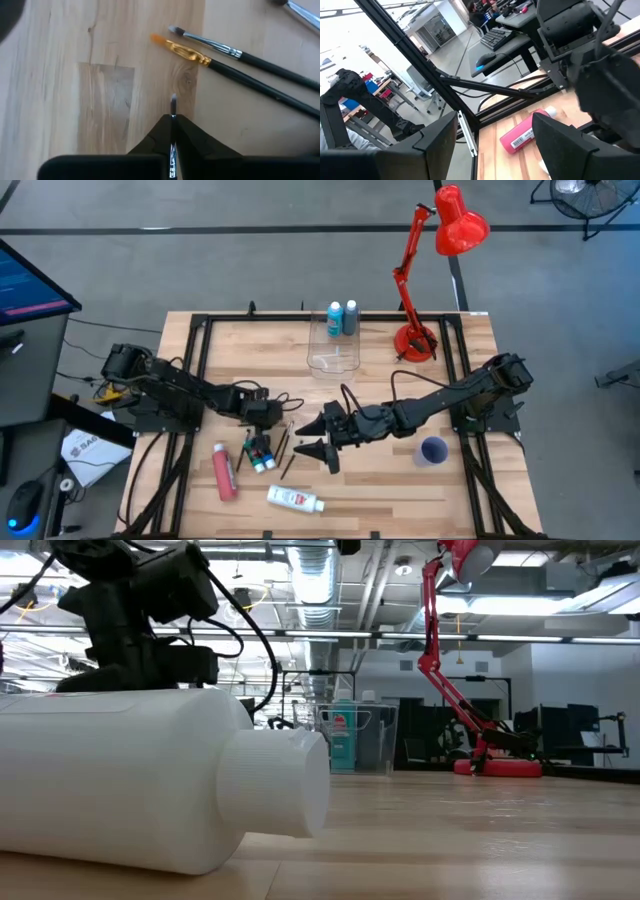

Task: Pick & Place Paint Supplies
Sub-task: Put the silver paintbrush into the purple cup

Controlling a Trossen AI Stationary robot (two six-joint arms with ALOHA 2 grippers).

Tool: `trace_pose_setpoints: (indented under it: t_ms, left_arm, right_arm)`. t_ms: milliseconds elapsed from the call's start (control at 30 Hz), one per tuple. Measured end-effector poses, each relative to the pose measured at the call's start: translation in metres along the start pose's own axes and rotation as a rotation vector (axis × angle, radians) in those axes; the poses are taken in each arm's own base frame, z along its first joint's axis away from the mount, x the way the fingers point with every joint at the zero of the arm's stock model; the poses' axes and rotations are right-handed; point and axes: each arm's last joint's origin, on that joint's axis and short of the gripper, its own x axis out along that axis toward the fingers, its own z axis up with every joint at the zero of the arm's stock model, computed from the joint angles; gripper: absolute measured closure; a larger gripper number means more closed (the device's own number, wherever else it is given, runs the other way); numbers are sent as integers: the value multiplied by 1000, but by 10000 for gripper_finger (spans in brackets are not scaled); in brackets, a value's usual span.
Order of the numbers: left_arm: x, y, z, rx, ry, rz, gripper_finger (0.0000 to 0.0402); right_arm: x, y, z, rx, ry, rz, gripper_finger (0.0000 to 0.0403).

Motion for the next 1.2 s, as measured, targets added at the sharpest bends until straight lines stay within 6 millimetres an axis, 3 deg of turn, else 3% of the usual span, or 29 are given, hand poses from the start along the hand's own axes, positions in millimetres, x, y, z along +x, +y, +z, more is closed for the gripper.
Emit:
trace_pose_setpoints:
  t_ms: [333,767,1200]
  left_arm:
    - [-2,9,3,-106,-4,-69,400]
    - [-58,26,17,-287,-294,-122,401]
    - [-92,32,32,-434,-550,-278,401]
  right_arm:
    - [0,0,0,22,-3,2,154]
    - [0,0,1,65,-7,5,154]
    - [1,-4,3,64,-7,-13,154]
